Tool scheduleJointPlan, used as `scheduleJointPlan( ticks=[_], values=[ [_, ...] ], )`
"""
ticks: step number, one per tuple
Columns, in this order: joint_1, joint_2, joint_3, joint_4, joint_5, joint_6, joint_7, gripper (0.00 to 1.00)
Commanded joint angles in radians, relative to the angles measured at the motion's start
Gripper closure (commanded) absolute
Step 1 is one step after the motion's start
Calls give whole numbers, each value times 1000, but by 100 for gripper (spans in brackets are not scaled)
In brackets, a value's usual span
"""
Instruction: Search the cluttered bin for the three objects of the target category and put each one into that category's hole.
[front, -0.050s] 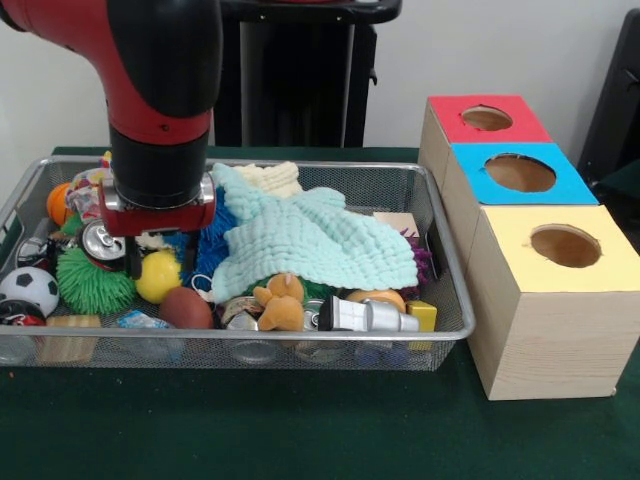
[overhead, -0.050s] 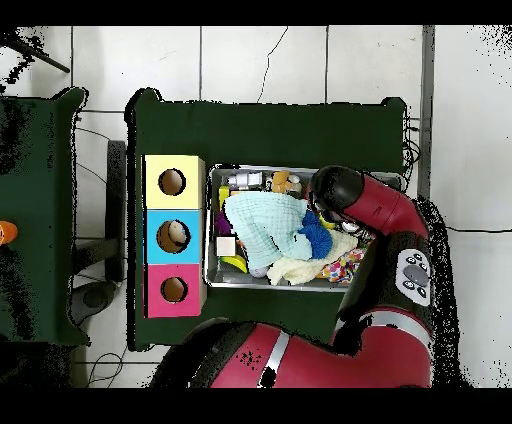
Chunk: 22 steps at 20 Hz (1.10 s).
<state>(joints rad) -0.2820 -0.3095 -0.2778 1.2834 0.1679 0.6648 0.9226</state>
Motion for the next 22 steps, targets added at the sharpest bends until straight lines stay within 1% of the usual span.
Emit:
scheduleJointPlan(
  ticks=[1, 5, 11, 15, 19, 22],
  values=[
    [-23, 31, 152, 25, -62, -82, 65, 0],
    [-27, 36, 154, -1, -77, -55, 43, 0],
    [-17, -9, 157, -16, -126, 0, -3, 0],
    [-32, -39, 198, -9, -168, 24, -72, 0],
    [-60, -49, 251, -45, -216, 57, -156, 0],
    [-81, -45, 291, -79, -255, 63, -200, 0]
  ],
)
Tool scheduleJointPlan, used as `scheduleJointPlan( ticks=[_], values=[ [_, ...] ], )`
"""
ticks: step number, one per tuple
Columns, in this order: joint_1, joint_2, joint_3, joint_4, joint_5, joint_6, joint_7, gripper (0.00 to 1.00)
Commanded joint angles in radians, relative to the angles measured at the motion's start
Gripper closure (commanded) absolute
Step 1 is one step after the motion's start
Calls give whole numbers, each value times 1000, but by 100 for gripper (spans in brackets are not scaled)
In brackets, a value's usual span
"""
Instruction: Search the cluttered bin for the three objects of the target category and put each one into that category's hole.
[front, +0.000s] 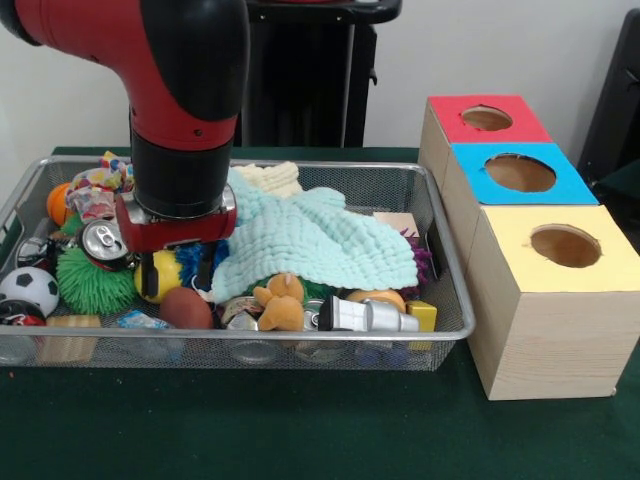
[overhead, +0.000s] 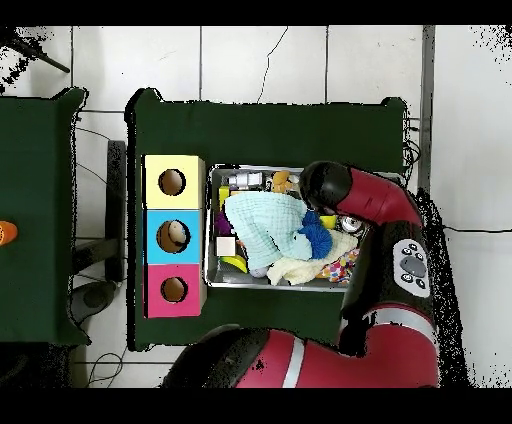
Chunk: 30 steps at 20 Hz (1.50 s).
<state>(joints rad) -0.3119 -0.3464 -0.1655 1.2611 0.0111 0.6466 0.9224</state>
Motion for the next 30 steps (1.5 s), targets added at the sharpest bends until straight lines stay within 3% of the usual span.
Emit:
scheduleJointPlan(
  ticks=[1, 7, 11, 13, 22, 30],
  values=[
    [-60, -5, 193, -68, -110, 83, -216, 0],
    [-107, 11, 282, -176, -186, 167, -319, 0],
    [-124, 36, 312, -249, -228, 227, -324, 0],
    [-134, 43, 326, -247, -241, 231, -310, 0],
    [-174, 19, 388, -1, -284, 79, -178, 0],
    [-188, 0, 411, 69, -343, 55, -144, 0]
  ],
)
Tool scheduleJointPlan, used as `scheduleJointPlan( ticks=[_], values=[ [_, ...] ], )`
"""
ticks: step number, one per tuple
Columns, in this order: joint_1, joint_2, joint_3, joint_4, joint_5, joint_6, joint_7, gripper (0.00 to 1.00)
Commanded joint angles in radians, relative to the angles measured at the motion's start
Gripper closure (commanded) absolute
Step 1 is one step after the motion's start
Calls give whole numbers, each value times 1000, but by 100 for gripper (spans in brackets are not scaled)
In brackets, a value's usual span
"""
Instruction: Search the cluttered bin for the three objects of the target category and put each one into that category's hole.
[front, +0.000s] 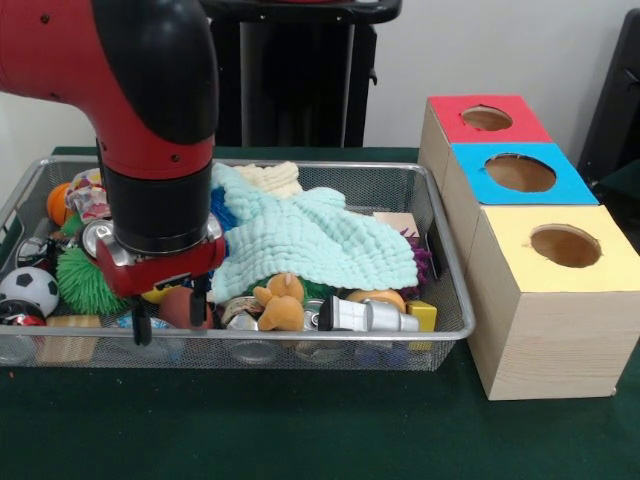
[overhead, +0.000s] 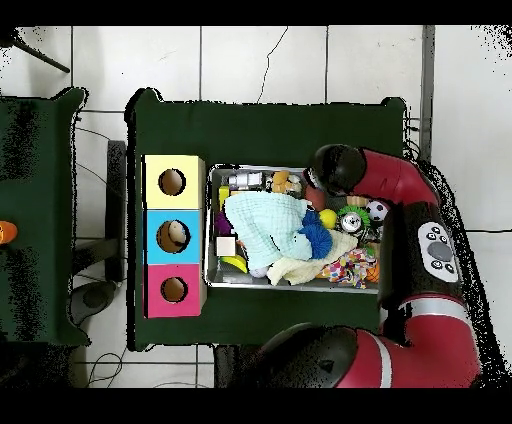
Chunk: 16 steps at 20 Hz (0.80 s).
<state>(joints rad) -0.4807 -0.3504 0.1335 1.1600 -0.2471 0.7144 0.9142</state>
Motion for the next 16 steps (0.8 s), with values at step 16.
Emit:
scheduleJointPlan(
  ticks=[16],
  values=[
    [-51, -16, 112, 89, -165, 57, -150, 0]
  ],
)
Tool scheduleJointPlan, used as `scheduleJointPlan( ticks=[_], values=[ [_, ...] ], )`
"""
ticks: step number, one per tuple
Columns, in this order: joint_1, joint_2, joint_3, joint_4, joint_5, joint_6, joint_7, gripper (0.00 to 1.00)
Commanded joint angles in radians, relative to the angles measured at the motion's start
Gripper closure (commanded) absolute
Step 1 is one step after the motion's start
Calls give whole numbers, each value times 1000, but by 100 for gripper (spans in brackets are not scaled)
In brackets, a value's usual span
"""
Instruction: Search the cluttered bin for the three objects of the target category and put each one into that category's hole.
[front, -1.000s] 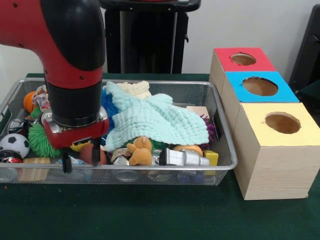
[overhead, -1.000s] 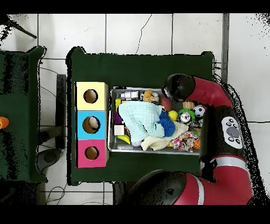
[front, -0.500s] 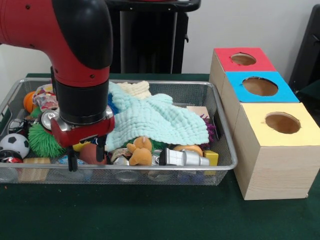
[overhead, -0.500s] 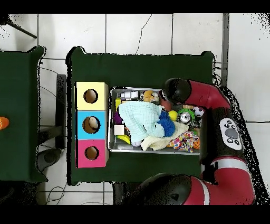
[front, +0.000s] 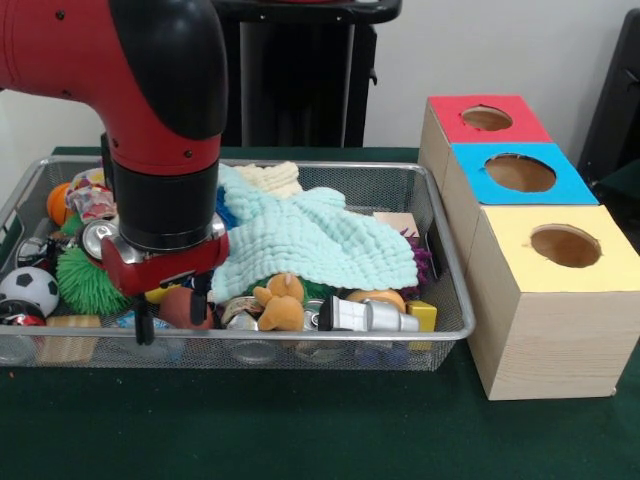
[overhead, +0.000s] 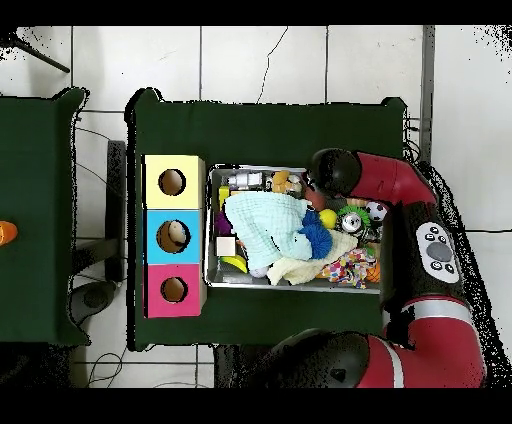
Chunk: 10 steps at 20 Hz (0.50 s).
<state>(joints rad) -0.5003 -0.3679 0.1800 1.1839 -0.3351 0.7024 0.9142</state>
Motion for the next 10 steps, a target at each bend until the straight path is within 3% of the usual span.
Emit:
scheduleJointPlan(
  ticks=[1, 6, 7, 10],
  values=[
    [-35, -2, 66, 64, -80, 69, -152, 0],
    [-68, -32, 46, 81, -96, 61, -143, 0],
    [-73, -2, 29, 141, -135, -34, -110, 0],
    [-81, -27, 14, 181, -145, -50, -81, 0]
  ],
)
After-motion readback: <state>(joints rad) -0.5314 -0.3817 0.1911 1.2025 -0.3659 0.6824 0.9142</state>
